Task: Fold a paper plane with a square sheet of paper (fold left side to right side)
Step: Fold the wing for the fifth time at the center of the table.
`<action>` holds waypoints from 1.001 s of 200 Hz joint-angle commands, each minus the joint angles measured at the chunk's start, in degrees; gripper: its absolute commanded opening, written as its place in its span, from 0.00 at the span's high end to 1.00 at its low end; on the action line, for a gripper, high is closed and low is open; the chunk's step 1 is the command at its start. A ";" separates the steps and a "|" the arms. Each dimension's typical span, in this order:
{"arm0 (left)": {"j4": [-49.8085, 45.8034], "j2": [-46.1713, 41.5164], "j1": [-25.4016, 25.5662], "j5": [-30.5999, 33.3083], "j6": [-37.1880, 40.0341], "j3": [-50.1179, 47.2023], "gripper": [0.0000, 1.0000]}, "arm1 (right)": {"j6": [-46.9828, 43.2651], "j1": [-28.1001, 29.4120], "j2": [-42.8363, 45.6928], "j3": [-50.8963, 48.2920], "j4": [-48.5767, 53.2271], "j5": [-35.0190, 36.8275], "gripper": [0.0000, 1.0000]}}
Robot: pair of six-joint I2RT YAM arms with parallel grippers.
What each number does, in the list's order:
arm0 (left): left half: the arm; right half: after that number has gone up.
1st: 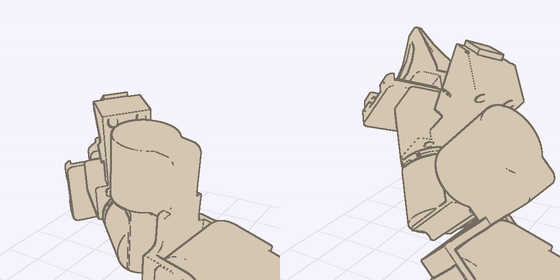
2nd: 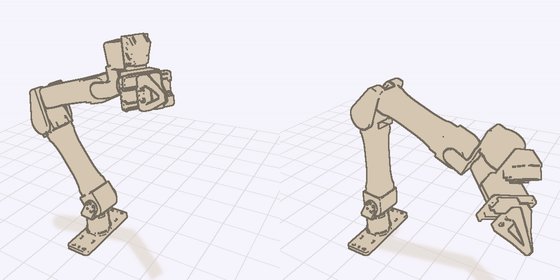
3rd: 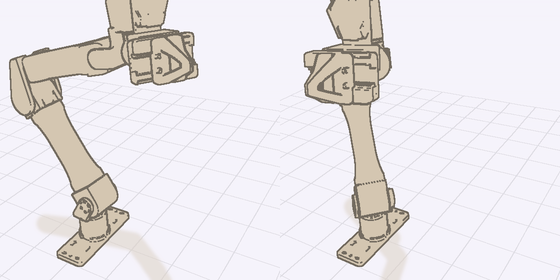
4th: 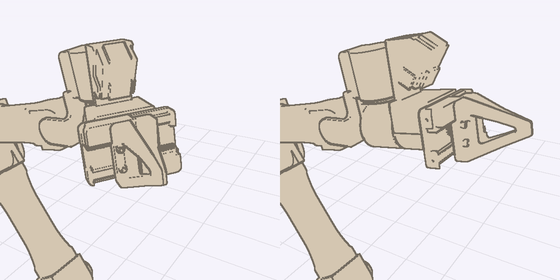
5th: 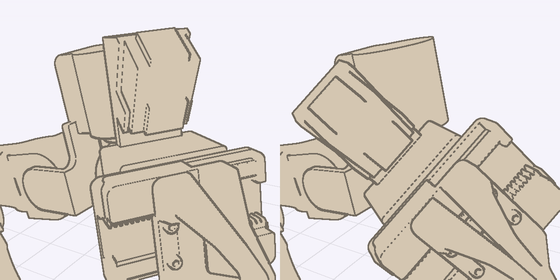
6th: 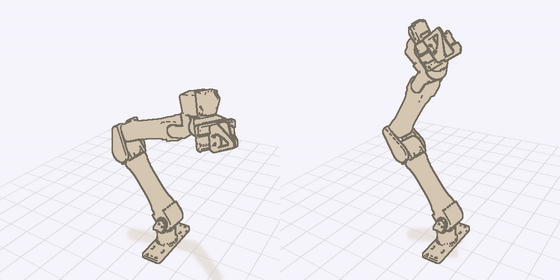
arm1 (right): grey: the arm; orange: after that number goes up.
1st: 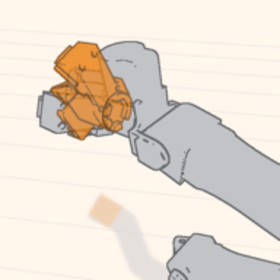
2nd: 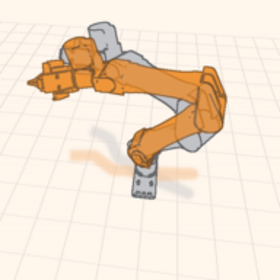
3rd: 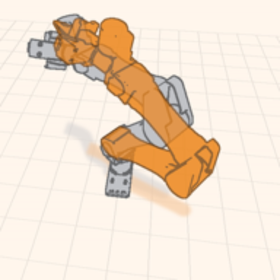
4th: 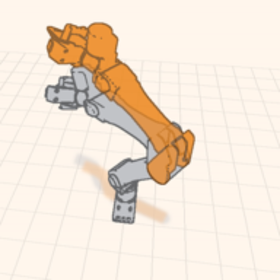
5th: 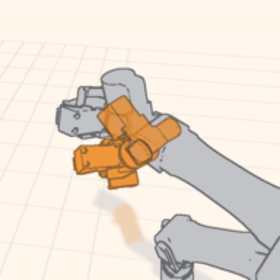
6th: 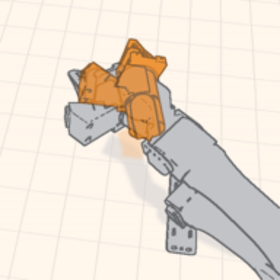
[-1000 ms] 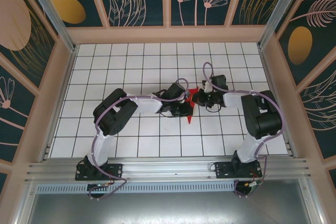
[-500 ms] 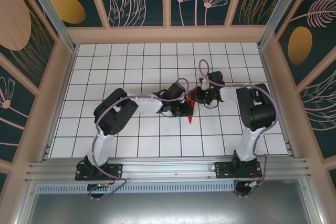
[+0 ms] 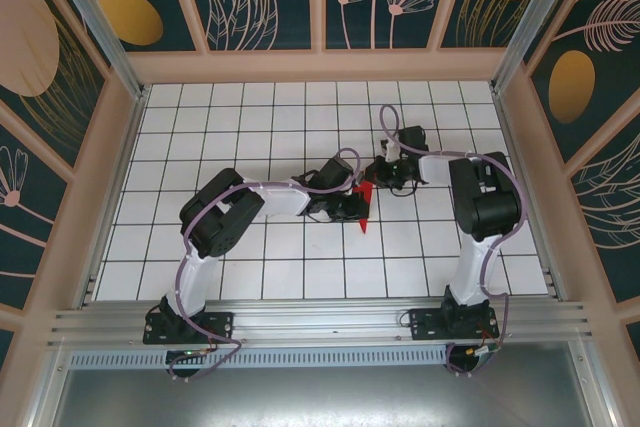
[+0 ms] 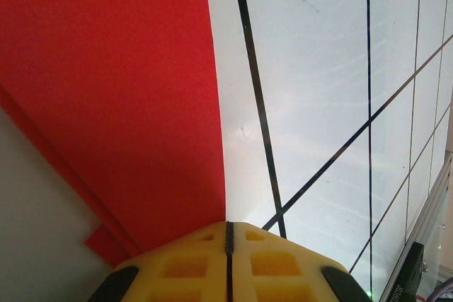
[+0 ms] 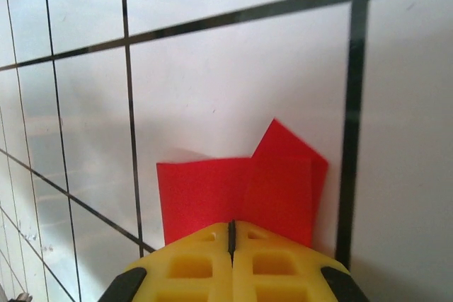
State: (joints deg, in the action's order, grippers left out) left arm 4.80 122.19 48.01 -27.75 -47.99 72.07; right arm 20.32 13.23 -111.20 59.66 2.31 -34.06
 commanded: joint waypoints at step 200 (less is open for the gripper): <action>-7.40 5.25 1.12 3.23 1.84 -1.32 0.91 | -3.85 -5.49 -12.81 19.37 1.99 2.22 0.97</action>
State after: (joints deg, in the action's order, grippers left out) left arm 5.80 122.80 48.01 -26.89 -47.99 72.75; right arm 18.48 9.85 -120.97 74.15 8.58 -37.95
